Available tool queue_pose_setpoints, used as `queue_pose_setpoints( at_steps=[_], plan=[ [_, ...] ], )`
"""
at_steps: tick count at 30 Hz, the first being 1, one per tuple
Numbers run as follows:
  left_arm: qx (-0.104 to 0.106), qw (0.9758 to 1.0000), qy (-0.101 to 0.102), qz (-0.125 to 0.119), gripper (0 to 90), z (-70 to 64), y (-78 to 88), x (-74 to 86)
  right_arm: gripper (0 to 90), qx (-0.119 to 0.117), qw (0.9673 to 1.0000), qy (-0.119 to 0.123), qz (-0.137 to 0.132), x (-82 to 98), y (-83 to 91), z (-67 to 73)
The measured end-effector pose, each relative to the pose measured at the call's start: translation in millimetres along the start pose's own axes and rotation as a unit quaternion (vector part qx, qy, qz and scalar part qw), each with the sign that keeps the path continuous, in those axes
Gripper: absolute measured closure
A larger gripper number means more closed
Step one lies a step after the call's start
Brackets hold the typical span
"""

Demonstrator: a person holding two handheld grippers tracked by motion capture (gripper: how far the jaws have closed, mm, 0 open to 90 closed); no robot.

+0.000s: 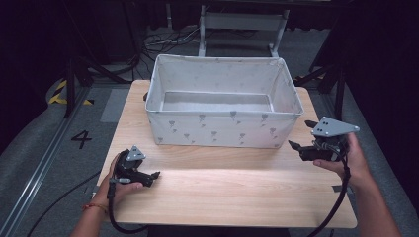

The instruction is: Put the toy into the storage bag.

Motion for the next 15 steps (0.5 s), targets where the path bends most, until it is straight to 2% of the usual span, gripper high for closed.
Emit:
queue_pose_setpoints(
  at_steps=[5, 6, 8, 10, 15],
  plan=[
    [0.000, 1.0000, 0.001, 0.002, 0.5, -0.2, 0.2, 0.0, 20.0, 0.006, 0.9999, -0.004, 0.010, 24.0, -2.2, 7.8],
    [0.000, 1.0000, 0.001, 0.002, 0.5, -0.2, 0.2, 0.0, 20.0, 0.006, 0.9999, -0.004, 0.010, 24.0, -2.2, 7.8],
    [0.000, 1.0000, 0.000, 0.001, 0.5, 0.1, 0.1, -0.1, 18.6, -0.004, 0.9999, -0.015, 0.008, 35.9, -3.9, 10.9],
    [-0.003, 1.0000, -0.003, 0.000, 0.5, 0.2, 0.2, -0.2, 18.0, -0.001, 0.9995, -0.029, 0.012, 47.9, -5.9, 12.5],
    [-0.005, 1.0000, -0.003, -0.001, 0.5, 0.1, 0.4, -0.1, 17.2, 0.006, 0.9984, -0.049, 0.028, 72.8, -9.9, 15.5]
  ],
)
Point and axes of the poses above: each handheld gripper's, and its own axes: y roughly backward along the jaws, x roughly out of its underside, z roughly to its left, the point moved 1 cm from there along -y, roughly forward along the jaws, and after that the axes turned 12 degrees about -z, right-handed, at the moved point
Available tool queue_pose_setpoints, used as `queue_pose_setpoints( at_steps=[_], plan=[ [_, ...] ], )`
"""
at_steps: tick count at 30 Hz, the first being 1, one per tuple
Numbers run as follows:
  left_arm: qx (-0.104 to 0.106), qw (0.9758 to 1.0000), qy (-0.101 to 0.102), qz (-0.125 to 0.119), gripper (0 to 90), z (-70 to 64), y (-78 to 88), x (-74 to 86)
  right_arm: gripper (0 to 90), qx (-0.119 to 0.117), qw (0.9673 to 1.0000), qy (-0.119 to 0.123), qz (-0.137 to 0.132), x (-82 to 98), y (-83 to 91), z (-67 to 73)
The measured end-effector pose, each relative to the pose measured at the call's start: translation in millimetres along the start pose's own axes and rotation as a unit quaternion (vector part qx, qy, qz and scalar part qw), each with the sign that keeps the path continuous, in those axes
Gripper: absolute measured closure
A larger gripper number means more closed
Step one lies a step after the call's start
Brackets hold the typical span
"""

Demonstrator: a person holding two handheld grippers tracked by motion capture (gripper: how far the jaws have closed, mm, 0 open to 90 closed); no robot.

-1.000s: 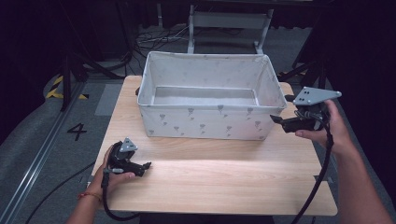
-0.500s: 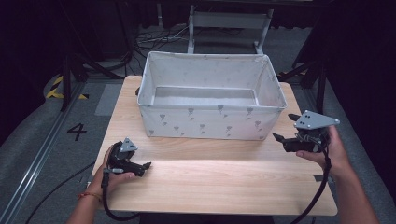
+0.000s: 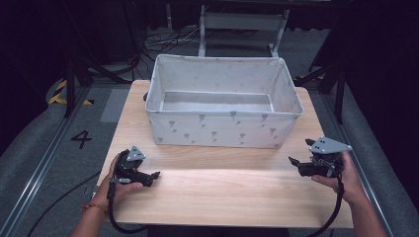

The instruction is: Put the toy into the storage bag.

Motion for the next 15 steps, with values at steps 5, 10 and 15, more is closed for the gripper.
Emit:
queue_pose_setpoints(
  at_steps=[5, 10, 15],
  plan=[
    [0.000, 1.0000, 0.000, 0.000, 0.5, 0.1, 0.0, 0.0, 17.0, 0.001, 0.9998, -0.011, 0.017, 22.2, -4.6, 0.4],
    [0.005, 1.0000, 0.005, 0.002, 0.3, -0.2, -0.1, 0.1, 17.0, -0.003, 0.9989, -0.042, 0.019, 43.8, -6.0, -0.9],
    [0.004, 1.0000, 0.005, 0.001, 0.3, -0.2, -0.4, 0.2, 17.5, -0.011, 0.9981, -0.055, 0.023, 58.1, -3.7, -0.1]
  ],
)
Point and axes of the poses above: each handheld gripper's, and its own axes: y roughly backward along the jaws, x roughly out of its underside, z roughly to its left, the point moved 1 cm from there along -y, roughly forward along the jaws, and after that the axes turned 12 degrees about -z, right-handed, at the moved point
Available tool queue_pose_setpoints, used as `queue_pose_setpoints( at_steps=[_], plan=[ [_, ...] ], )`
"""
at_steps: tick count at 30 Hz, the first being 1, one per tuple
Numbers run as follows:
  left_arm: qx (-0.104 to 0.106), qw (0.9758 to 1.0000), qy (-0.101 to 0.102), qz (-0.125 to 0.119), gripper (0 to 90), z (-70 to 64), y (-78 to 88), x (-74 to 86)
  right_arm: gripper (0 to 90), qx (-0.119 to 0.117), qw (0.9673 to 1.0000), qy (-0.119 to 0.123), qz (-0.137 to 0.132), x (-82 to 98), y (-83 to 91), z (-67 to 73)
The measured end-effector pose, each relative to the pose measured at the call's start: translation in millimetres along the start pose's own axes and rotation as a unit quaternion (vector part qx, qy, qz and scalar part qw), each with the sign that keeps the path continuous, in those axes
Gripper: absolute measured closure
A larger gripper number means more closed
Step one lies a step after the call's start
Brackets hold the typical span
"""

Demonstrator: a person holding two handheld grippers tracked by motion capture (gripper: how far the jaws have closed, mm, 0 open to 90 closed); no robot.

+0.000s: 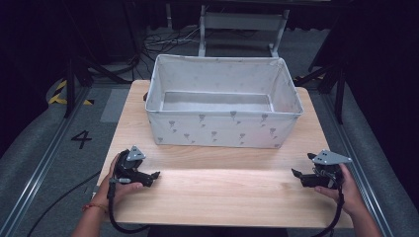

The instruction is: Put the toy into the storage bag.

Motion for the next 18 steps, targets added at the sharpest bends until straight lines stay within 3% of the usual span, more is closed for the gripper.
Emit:
queue_pose_setpoints(
  at_steps=[5, 17, 18],
  plan=[
    [0.000, 1.0000, 0.001, 0.002, 0.2, -0.1, 0.3, -0.1, 17.5, -0.017, 0.9996, -0.020, 0.008, 16.3, 1.2, -0.9],
    [-0.003, 1.0000, -0.003, 0.000, 0.2, 0.4, 0.3, -0.2, 16.9, -0.020, 0.9977, -0.064, 0.006, 48.4, 4.9, -1.6],
    [-0.003, 1.0000, 0.004, 0.003, 0.2, -0.7, 0.4, -0.2, 16.5, -0.021, 0.9971, -0.072, 0.006, 49.4, 4.7, -3.0]
  ],
)
Point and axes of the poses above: each handheld gripper's, and its own axes: y roughly backward along the jaws, x roughly out of its underside, z roughly to its left, the point moved 1 cm from there along -y, roughly forward along the jaws, and after that the axes turned 12 degrees about -z, right-handed, at the moved point
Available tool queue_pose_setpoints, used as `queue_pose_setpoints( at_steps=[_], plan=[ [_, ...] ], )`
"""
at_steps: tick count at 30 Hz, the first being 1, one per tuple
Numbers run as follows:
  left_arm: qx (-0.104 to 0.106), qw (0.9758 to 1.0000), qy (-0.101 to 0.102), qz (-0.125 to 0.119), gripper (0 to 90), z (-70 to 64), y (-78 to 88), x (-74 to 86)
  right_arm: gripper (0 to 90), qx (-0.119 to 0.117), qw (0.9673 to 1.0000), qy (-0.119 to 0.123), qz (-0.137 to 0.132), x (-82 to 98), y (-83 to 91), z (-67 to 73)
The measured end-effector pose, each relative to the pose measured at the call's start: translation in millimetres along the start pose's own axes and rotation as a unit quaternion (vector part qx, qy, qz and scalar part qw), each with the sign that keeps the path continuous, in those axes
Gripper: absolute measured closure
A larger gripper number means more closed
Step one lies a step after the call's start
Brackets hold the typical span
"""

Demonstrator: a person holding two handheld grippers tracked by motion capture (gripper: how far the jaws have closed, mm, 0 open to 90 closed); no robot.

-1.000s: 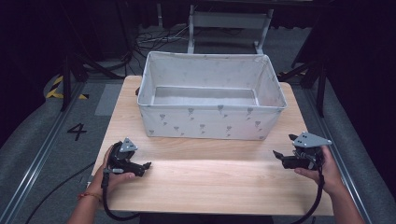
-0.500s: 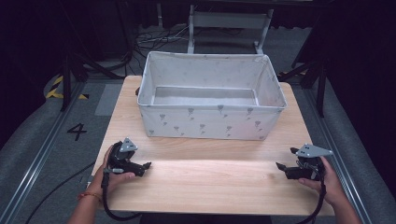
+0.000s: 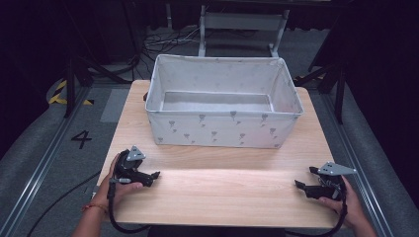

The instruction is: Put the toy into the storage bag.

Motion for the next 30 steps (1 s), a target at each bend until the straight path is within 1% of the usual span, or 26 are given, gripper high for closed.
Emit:
queue_pose_setpoints(
  at_steps=[1, 3, 6, 8, 13, 18, 19, 21, 22, 28, 30],
  plan=[
    [-0.004, 1.0000, -0.004, -0.002, 0.2, 0.4, 0.0, -0.2, 15.9, 0.000, 1.0000, -0.005, 0.003, 0.3, 0.2, -1.0],
    [-0.006, 1.0000, -0.003, -0.002, 0.2, 0.0, 0.1, -0.1, 15.2, -0.002, 0.9999, -0.012, 0.005, 0.3, -0.5, -2.3],
    [-0.006, 1.0000, -0.002, -0.002, 0.2, 0.0, 0.1, -0.1, 15.1, -0.002, 0.9999, -0.012, 0.005, 0.4, -0.6, -2.3],
    [-0.005, 1.0000, 0.004, -0.001, 0.2, -0.8, -0.3, -0.1, 15.1, -0.003, 0.9999, -0.012, 0.005, 0.4, -0.6, -2.4],
    [-0.011, 0.9999, 0.011, -0.003, 0.2, -2.1, -0.7, 0.1, 15.1, -0.002, 0.9999, -0.013, 0.005, 0.4, -0.6, -2.3],
    [-0.014, 0.9999, 0.009, 0.000, 0.2, -1.6, -0.7, -0.5, 15.1, -0.001, 0.9999, -0.014, 0.005, 0.4, -0.7, -2.2],
    [-0.015, 0.9999, 0.006, -0.001, 0.2, -1.0, -0.9, -0.8, 15.1, -0.001, 0.9999, -0.014, 0.005, 0.3, -0.7, -2.1],
    [-0.018, 0.9998, 0.006, -0.003, 0.2, -0.3, -1.6, -1.2, 15.1, -0.001, 0.9999, -0.014, 0.005, 0.4, -0.7, -2.1],
    [-0.016, 0.9998, 0.010, -0.001, 0.2, -0.6, -1.7, -1.2, 15.1, -0.001, 0.9999, -0.014, 0.005, 0.4, -0.7, -2.1],
    [-0.018, 0.9998, 0.010, -0.002, 0.3, -0.6, -1.7, -1.2, 15.1, -0.001, 0.9999, -0.014, 0.005, 0.4, -0.7, -2.1],
    [-0.021, 0.9997, 0.014, -0.003, 0.3, -0.6, -1.9, -1.1, 15.1, -0.001, 0.9999, -0.014, 0.005, 0.4, -0.7, -2.1]
  ],
)
Point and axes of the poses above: each handheld gripper's, and its own axes: y roughly backward along the jaws, x roughly out of its underside, z roughly to its left, the point moved 1 cm from there along -y, roughly forward along the jaws, and after that the axes turned 12 degrees about -z, right-handed, at the moved point
